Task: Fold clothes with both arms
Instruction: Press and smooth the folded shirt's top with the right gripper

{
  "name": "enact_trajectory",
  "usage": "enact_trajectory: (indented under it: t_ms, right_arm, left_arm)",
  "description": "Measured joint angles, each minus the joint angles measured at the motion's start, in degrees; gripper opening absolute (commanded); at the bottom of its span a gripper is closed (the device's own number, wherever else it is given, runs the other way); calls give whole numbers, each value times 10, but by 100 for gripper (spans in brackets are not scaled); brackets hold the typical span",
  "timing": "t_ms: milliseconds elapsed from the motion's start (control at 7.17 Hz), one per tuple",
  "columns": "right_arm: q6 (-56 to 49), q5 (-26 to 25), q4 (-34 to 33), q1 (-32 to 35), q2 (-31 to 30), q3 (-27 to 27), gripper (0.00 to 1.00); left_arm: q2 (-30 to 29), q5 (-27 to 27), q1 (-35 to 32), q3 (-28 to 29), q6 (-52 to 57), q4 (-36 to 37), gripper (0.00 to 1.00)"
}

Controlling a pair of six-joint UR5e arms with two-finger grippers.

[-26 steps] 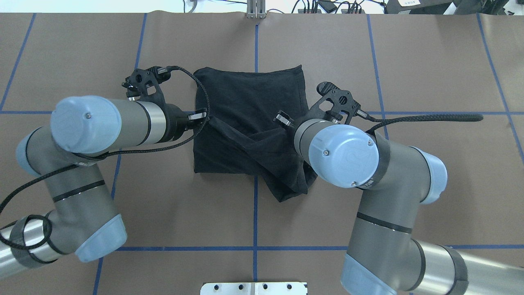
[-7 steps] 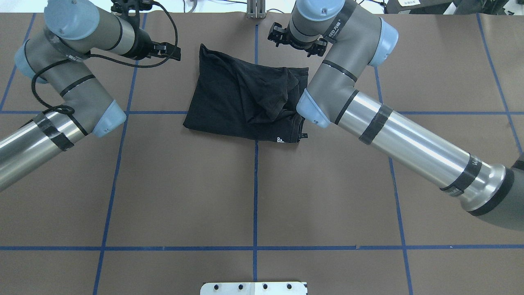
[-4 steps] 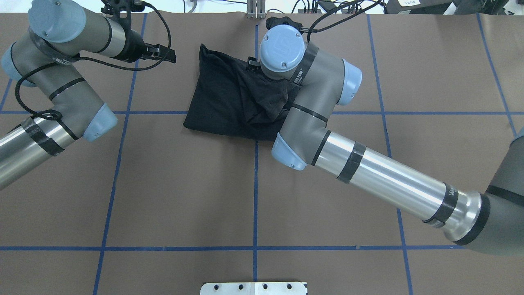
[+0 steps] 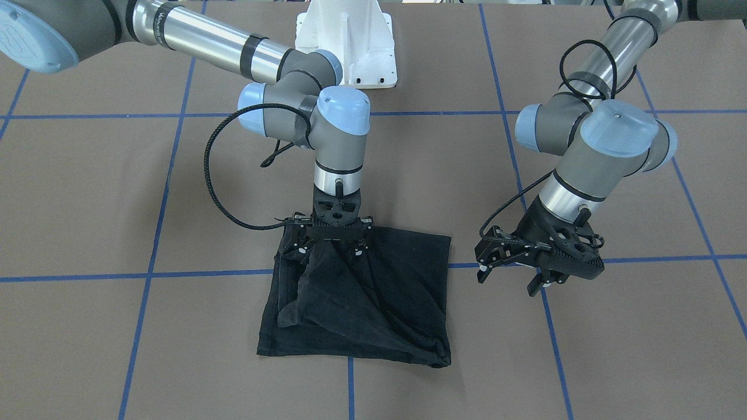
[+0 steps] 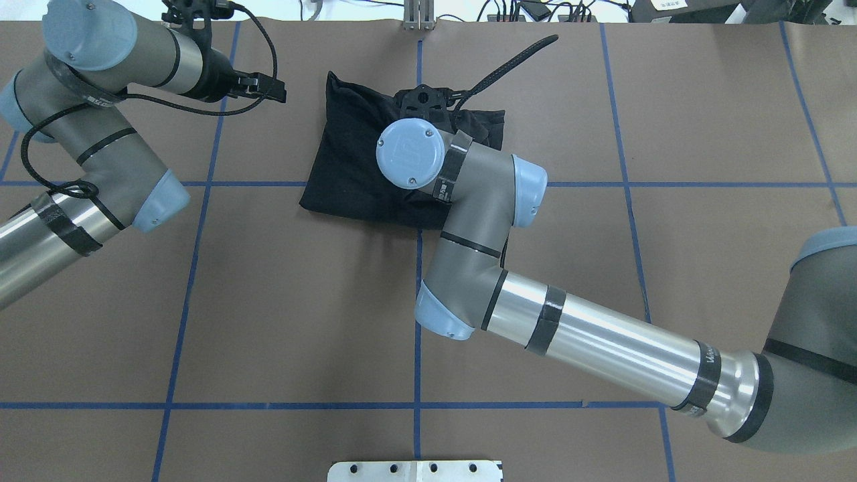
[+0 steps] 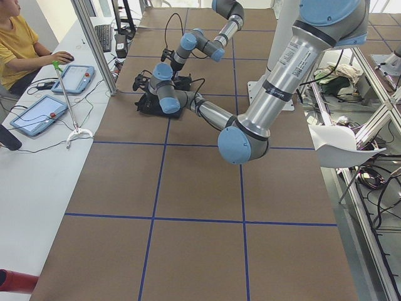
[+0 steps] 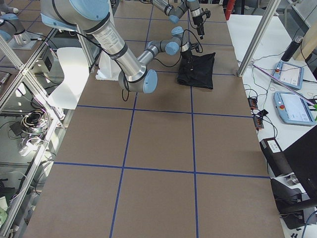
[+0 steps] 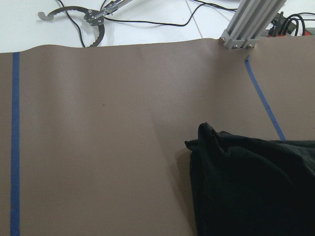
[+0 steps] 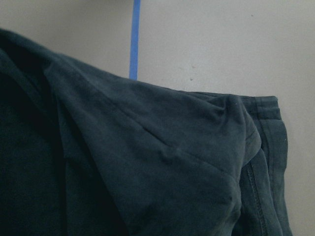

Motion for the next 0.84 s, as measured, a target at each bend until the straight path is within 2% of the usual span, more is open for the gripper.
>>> enact_trajectory:
  t_ms: [419,558,698,837]
  right_arm:
    - [-23,-51,-6,-26,-7,9,100]
    - [-30,-49,-10,-27,-13,20,57]
    - [-37,-43,-13,-28,-19,30,34]
    - [-46,-40,-14,-28,-24,36,31]
  left_arm:
    - [2,1,1,0,-5,-2,100]
    - [2,1,1,0,-6,-2,100]
    - [2,1,1,1,-6,-2,100]
    - [2,2,1,1,-7,-2,100]
